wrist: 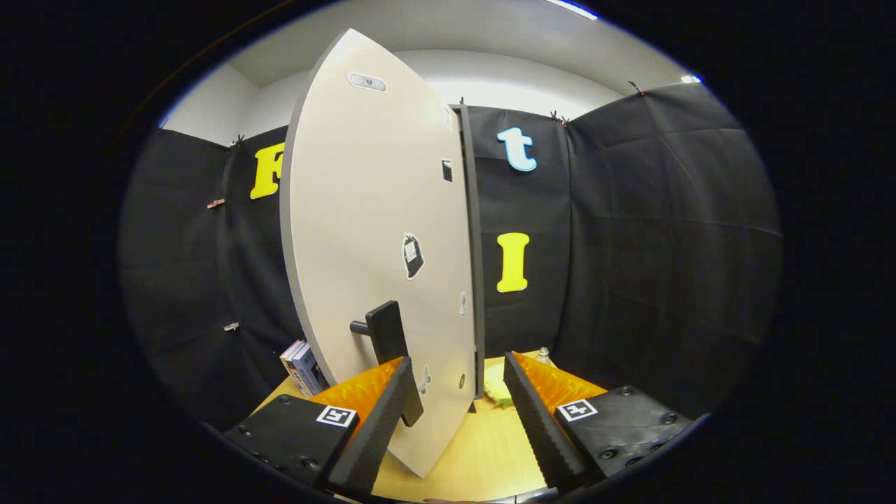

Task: Open the shoe cabinet door, grab the shoes and put them into the shoe cabinet, then close the shoe cabinet door.

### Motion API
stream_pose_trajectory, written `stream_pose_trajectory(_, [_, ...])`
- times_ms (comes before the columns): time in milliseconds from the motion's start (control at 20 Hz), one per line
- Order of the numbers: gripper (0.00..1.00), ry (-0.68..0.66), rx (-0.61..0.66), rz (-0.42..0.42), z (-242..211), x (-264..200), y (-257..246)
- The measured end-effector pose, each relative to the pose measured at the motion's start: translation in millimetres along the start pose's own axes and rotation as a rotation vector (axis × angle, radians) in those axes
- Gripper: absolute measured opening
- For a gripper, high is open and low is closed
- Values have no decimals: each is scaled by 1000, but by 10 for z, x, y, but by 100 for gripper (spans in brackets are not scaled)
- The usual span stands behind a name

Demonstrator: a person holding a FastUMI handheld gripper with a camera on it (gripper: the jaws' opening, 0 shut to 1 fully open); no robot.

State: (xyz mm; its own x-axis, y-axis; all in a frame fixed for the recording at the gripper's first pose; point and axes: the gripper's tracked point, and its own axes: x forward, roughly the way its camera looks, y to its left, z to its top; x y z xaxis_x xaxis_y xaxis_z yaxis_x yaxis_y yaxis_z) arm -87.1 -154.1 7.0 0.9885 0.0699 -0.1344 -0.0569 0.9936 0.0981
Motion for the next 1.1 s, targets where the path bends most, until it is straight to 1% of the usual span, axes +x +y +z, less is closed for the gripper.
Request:
stream_pose_trajectory(250, [93,-10,-15,57,-37,222,637])
stream_pose_trajectory(550, [97,-62,-33,104,-1,391,1226])
stream_pose_trajectory(850, [97,-80,-77,148,-19,515,1595])
stream_pose_trajectory(1100, [97,-88,-82,174,-22,547,1673])
